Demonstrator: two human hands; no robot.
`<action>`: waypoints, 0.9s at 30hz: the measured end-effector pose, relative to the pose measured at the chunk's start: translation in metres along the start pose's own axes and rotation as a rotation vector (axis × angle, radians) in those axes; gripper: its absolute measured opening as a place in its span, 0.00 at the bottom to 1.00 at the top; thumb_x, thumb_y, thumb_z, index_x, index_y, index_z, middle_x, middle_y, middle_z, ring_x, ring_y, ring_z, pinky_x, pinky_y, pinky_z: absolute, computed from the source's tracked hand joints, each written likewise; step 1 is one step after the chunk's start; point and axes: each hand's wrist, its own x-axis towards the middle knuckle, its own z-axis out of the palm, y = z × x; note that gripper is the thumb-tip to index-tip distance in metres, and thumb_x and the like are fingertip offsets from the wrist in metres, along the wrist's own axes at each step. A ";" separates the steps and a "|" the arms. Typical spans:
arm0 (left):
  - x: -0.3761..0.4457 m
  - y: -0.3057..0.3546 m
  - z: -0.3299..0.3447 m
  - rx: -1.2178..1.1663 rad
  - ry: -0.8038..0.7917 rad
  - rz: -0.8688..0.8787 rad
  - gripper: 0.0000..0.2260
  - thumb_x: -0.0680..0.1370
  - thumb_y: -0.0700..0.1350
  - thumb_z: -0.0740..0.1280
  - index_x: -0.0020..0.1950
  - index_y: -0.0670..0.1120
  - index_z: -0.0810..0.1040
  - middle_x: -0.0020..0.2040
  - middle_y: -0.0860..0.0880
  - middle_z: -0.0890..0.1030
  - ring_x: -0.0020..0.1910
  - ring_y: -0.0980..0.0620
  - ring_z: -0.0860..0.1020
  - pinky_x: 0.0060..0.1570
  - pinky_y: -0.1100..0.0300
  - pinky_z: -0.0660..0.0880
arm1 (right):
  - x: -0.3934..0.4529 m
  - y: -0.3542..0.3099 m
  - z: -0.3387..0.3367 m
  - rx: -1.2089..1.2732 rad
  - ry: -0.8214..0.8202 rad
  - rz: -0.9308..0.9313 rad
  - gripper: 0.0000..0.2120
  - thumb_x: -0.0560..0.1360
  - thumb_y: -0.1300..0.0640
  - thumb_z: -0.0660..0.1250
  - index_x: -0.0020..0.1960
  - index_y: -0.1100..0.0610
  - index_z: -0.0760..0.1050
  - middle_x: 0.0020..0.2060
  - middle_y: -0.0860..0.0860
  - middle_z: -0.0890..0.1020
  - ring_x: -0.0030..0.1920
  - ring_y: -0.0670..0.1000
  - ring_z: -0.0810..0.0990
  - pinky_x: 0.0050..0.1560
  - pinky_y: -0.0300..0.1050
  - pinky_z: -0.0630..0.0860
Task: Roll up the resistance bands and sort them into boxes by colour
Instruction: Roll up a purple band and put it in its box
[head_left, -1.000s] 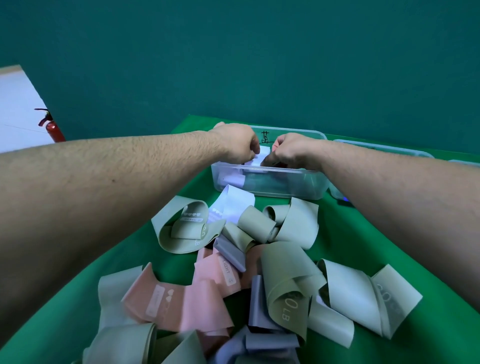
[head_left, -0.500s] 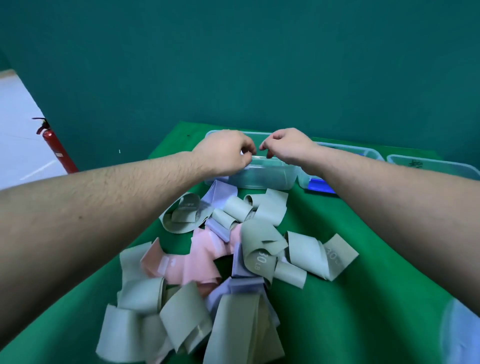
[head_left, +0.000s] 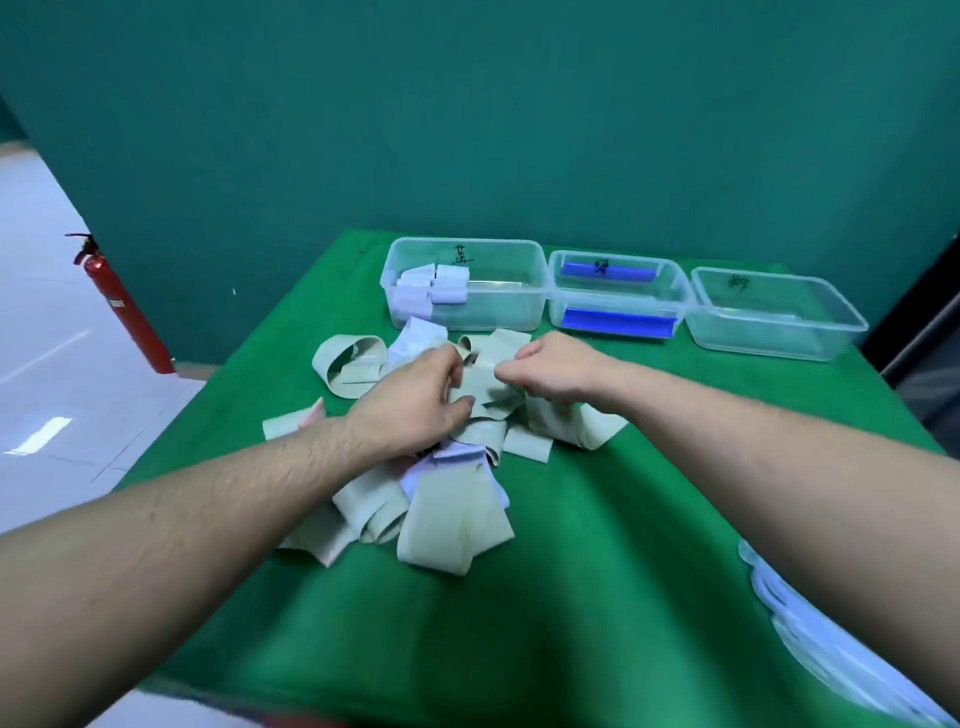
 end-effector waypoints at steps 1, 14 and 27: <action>-0.007 0.000 0.002 -0.034 0.010 -0.045 0.13 0.76 0.54 0.68 0.48 0.48 0.68 0.39 0.52 0.75 0.36 0.51 0.74 0.33 0.56 0.65 | -0.006 0.004 0.005 0.002 -0.032 -0.001 0.19 0.71 0.53 0.66 0.27 0.52 0.61 0.22 0.48 0.63 0.25 0.50 0.58 0.27 0.42 0.55; -0.063 0.018 0.013 -0.048 -0.023 -0.057 0.04 0.74 0.54 0.72 0.43 0.55 0.82 0.41 0.58 0.81 0.43 0.57 0.77 0.38 0.63 0.72 | -0.058 0.034 0.038 0.216 -0.174 -0.075 0.12 0.75 0.61 0.65 0.55 0.50 0.77 0.35 0.54 0.77 0.26 0.50 0.67 0.24 0.38 0.65; -0.086 0.088 -0.008 -0.712 0.200 -0.020 0.10 0.76 0.40 0.71 0.54 0.51 0.80 0.48 0.52 0.81 0.32 0.62 0.75 0.41 0.66 0.75 | -0.123 0.035 0.019 0.135 0.201 -0.220 0.11 0.79 0.52 0.66 0.39 0.50 0.79 0.30 0.42 0.75 0.33 0.42 0.71 0.35 0.38 0.67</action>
